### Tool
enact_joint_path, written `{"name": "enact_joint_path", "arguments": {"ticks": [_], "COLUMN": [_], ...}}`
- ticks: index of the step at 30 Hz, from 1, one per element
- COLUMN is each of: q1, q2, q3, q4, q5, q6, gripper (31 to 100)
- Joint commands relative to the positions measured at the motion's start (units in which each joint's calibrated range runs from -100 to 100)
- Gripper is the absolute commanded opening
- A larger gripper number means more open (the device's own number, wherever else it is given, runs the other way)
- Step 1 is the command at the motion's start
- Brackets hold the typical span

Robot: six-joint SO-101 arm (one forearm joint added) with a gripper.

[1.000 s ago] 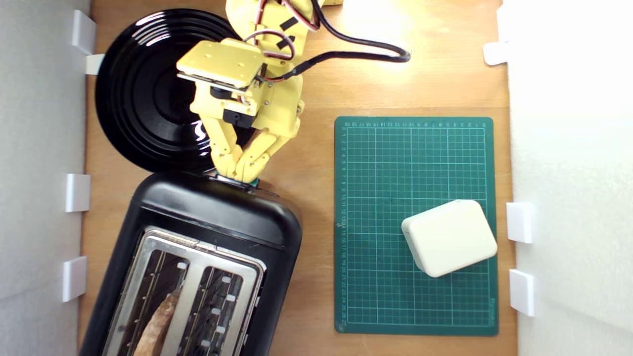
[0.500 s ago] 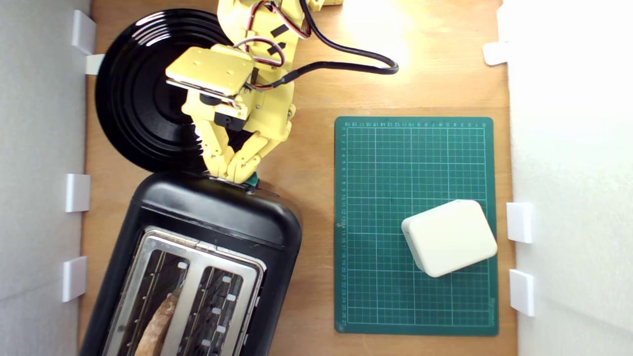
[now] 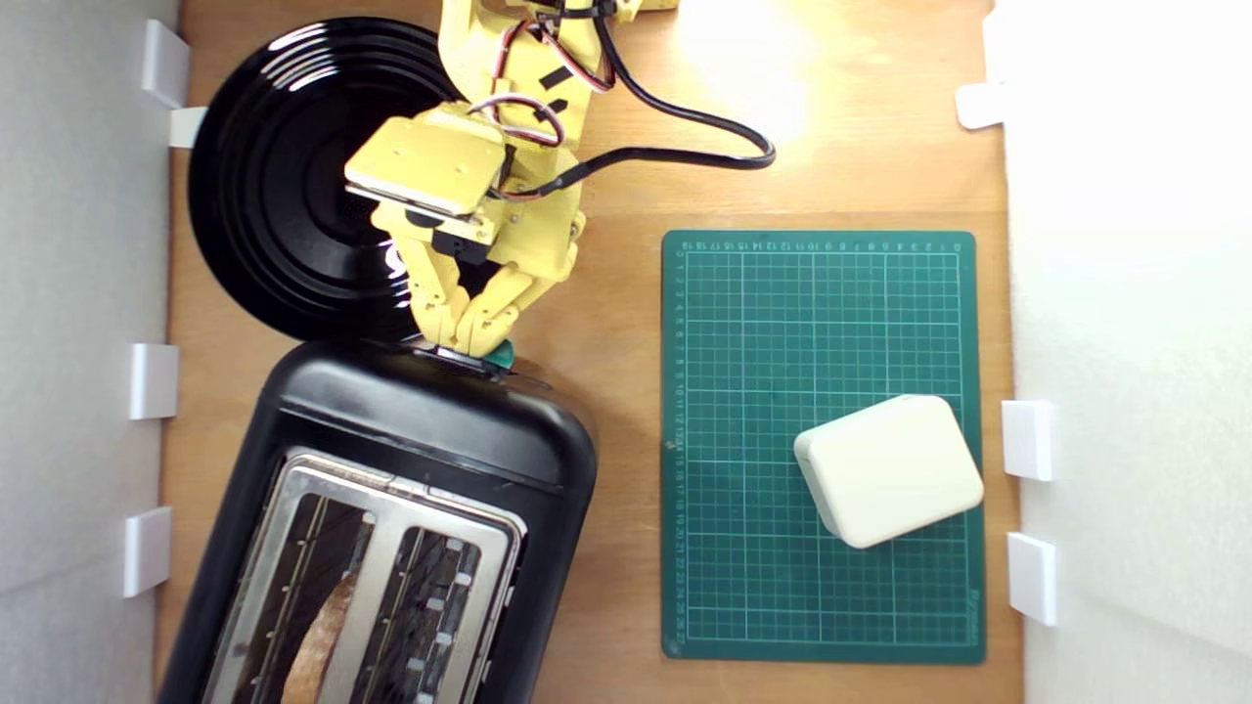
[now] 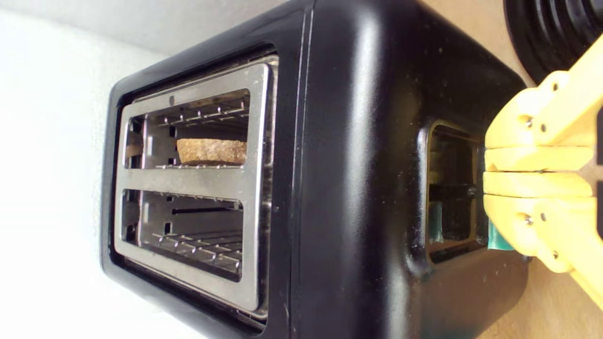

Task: Start toaster

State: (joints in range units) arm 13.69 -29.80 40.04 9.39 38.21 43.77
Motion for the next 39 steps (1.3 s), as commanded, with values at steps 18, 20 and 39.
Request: {"name": "enact_joint_path", "arguments": {"ticks": [18,20,39], "q1": [-0.28,-1.23,-3.37], "q2": [5.82,6.41,16.23], "q3": [10.17,10.17,11.26], "q4": [1.4,1.59,4.12], "q5": [-8.71,-8.71,-11.45], "q6": [-2.95,-2.95,-2.74], "gripper": [31.4,31.4,31.4]}}
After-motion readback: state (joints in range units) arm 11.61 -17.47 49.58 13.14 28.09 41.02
